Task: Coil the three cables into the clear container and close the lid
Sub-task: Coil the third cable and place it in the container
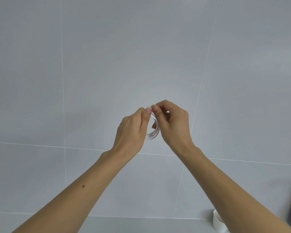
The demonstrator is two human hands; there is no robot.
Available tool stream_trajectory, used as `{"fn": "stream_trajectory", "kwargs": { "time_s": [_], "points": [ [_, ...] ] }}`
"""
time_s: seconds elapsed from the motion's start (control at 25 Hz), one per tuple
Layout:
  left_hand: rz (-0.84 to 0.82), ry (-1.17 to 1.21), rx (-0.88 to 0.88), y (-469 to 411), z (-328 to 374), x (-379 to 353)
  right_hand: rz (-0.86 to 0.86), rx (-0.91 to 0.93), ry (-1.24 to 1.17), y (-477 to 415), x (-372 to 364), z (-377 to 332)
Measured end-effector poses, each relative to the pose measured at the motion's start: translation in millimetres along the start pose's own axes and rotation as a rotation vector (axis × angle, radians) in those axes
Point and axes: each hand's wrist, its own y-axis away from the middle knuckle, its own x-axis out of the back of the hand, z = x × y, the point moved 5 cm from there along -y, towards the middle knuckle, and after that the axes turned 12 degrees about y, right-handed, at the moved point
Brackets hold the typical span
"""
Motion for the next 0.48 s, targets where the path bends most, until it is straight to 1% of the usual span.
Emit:
{"fn": "stream_trajectory", "kwargs": {
  "time_s": [0.12,0.24,0.32,0.48],
  "points": [
    [-0.098,0.072,0.018,1.4,-3.5,-2.2,0.007,-0.054,-0.025,0.3,-0.3,4.6],
    [-0.178,0.084,0.009,6.3,-5.4,-2.1,-0.011,-0.118,-0.078,2.1,-0.7,11.0],
    [-0.173,0.075,0.015,9.0,-7.5,-0.8,-0.046,-0.146,-0.125,4.4,-2.9,13.5],
    [-0.087,0.075,0.045,17.2,-8.6,2.3,-0.119,-0.229,-0.3,11.2,-4.1,13.6]
  ]
}}
